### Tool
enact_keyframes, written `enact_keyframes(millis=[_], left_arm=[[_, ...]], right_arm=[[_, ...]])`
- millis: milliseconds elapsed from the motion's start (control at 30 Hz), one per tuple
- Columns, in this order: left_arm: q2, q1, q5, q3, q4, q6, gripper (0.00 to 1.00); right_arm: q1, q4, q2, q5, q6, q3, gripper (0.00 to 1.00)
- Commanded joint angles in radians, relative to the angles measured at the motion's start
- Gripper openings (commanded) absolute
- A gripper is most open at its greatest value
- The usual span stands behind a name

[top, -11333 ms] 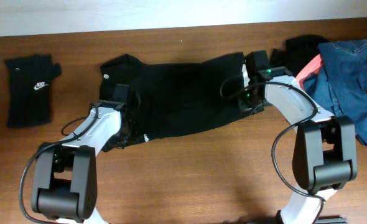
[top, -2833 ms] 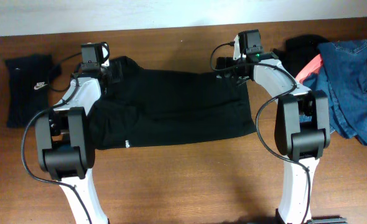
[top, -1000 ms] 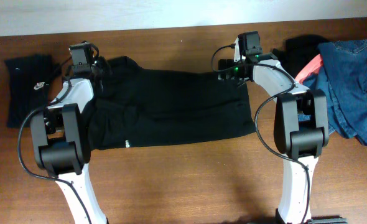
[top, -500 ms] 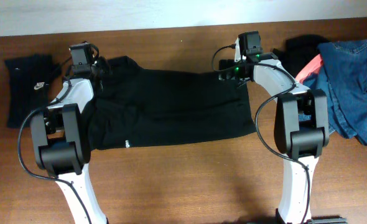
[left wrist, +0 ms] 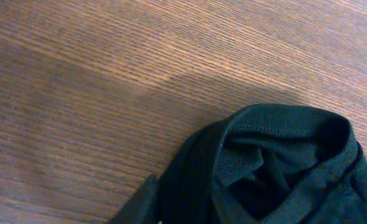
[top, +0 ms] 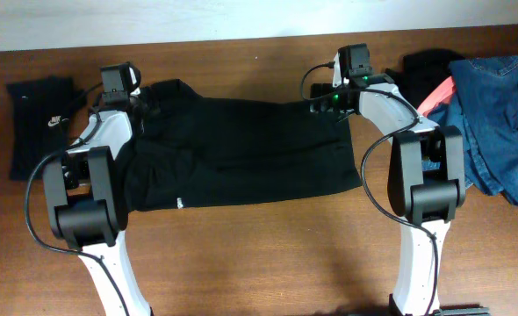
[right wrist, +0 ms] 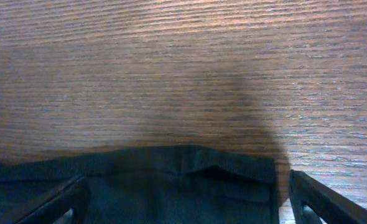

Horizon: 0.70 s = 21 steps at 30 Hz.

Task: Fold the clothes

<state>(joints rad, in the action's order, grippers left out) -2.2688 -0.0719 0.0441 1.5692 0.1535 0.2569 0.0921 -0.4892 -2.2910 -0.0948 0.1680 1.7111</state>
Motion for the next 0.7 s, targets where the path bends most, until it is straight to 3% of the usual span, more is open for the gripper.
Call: enact_keyframes(millis=[0,167,300,567,667], left_arm=[[-0.009,0.005,0.005,0.018,-0.01,-0.021,0.17],[-0.009,0.002,0.005,0.029,-0.013,-0.029,0.01],[-0.009,0.001,0.005,0.05,-0.003,-0.028,0.01],[-0.008,0.002,0.005,0.069,0.012,-0.028,0.01],[-0.008,0.002,0.005,0.071,0.016,-0.028,0.01]], right_arm=[[-0.008,-0.008,-0.021,0.002,0.002,0.005,0.95],[-0.008,-0.025,-0.01,0.002,0.001,0.011,0.89],[-0.008,-0.089,0.031,0.002,0.001,0.044,0.79],[-0.01,-0.143,0.061,0.013,0.001,0.05,0.8],[-0.005,-0.109,0.049,0.013,-0.016,0.05,0.87]])
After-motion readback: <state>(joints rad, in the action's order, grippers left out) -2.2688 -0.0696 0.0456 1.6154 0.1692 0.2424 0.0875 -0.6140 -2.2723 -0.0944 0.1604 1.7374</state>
